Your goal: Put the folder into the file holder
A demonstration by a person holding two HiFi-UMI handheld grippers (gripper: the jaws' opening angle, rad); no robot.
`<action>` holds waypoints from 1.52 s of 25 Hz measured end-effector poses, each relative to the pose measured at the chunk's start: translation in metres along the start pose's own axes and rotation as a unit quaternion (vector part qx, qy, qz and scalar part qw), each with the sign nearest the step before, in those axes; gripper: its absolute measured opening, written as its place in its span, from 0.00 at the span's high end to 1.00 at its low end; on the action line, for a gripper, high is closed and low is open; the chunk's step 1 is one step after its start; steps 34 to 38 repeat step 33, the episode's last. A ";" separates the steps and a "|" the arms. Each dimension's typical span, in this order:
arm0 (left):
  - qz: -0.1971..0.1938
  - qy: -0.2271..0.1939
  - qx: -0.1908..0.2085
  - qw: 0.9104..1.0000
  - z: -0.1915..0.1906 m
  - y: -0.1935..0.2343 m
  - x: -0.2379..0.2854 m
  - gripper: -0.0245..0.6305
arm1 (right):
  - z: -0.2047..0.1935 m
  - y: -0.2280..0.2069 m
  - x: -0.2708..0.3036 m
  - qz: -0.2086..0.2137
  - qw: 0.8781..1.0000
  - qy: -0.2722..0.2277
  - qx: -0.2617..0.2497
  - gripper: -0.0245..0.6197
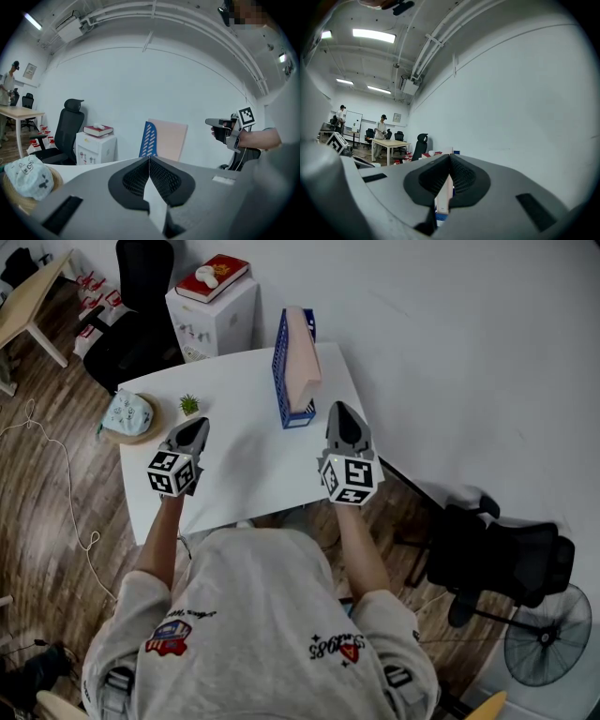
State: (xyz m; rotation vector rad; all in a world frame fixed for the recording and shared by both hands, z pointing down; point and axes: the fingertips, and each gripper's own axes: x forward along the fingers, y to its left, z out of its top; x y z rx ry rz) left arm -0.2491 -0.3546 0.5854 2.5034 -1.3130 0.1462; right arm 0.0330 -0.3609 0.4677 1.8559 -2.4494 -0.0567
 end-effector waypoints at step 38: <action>-0.006 0.002 -0.007 1.000 -0.012 -0.014 -0.009 0.95 | -0.005 0.018 -0.020 0.024 0.999 0.010 -0.019 0.98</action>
